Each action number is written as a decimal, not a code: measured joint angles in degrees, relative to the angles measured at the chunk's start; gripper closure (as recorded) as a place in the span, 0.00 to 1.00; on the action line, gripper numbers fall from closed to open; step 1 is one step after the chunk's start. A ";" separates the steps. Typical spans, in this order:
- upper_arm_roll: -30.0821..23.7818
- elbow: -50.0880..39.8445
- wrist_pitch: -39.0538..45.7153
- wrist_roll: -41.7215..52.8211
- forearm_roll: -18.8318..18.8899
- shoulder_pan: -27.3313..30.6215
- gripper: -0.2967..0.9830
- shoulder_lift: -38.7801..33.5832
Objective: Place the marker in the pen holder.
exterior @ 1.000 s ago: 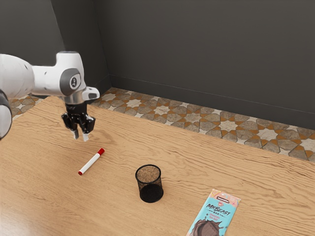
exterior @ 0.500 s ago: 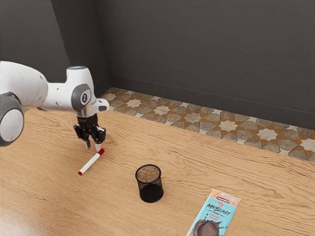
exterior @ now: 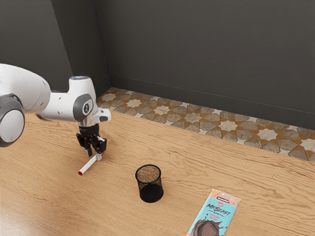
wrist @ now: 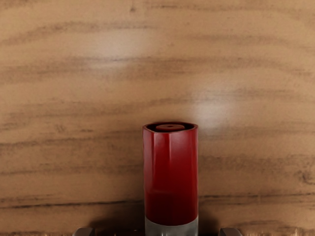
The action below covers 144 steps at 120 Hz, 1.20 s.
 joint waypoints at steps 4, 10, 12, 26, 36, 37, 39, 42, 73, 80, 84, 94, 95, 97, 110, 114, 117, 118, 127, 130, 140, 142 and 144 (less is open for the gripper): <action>0.00 -0.26 0.25 0.34 0.00 0.00 0.54 0.01; 0.00 -0.71 0.67 0.80 0.02 0.06 0.51 0.01; 0.00 -0.76 0.80 0.96 0.01 0.07 0.50 0.01; 0.03 -0.85 1.35 1.82 0.10 0.16 0.52 -0.14; 0.05 -0.90 1.60 2.36 0.16 0.12 0.52 -0.16; 0.04 -0.90 1.63 2.40 0.17 0.12 0.52 -0.16; 0.04 -0.91 1.67 2.50 0.18 0.12 0.52 -0.16; 0.05 -0.91 1.73 2.64 0.18 0.08 0.54 -0.19; 0.01 -1.01 1.98 3.74 0.27 -0.15 0.68 -0.36; 0.00 -0.91 2.00 3.93 0.25 -0.20 0.74 -0.44; 0.00 -0.88 2.03 3.99 0.33 -0.21 0.77 -0.55; 0.00 -0.85 2.14 3.98 0.66 -0.23 0.80 -0.87; 0.00 -0.85 2.15 3.97 0.70 -0.24 0.80 -0.96; 0.02 -0.85 2.18 3.95 0.77 -0.30 0.81 -1.19; 0.12 -1.33 2.18 3.71 1.36 -3.78 0.83 -6.40; 0.14 -2.12 2.12 3.64 1.47 -5.82 0.83 -9.42; 0.15 -2.94 2.08 3.60 1.53 -7.33 0.83 -11.90; 0.16 -3.23 2.07 3.58 1.56 -7.85 0.84 -12.70; 0.15 -5.09 1.97 3.29 1.80 -12.39 0.84 -19.42; 0.13 -5.29 1.95 3.16 1.85 -14.05 0.84 -21.33; 0.04 -5.43 2.05 2.52 1.93 -19.52 0.85 -25.26; -0.19 -5.40 2.10 2.37 1.89 -20.28 0.85 -25.61; -0.50 -5.36 2.15 2.21 1.86 -20.92 0.85 -25.83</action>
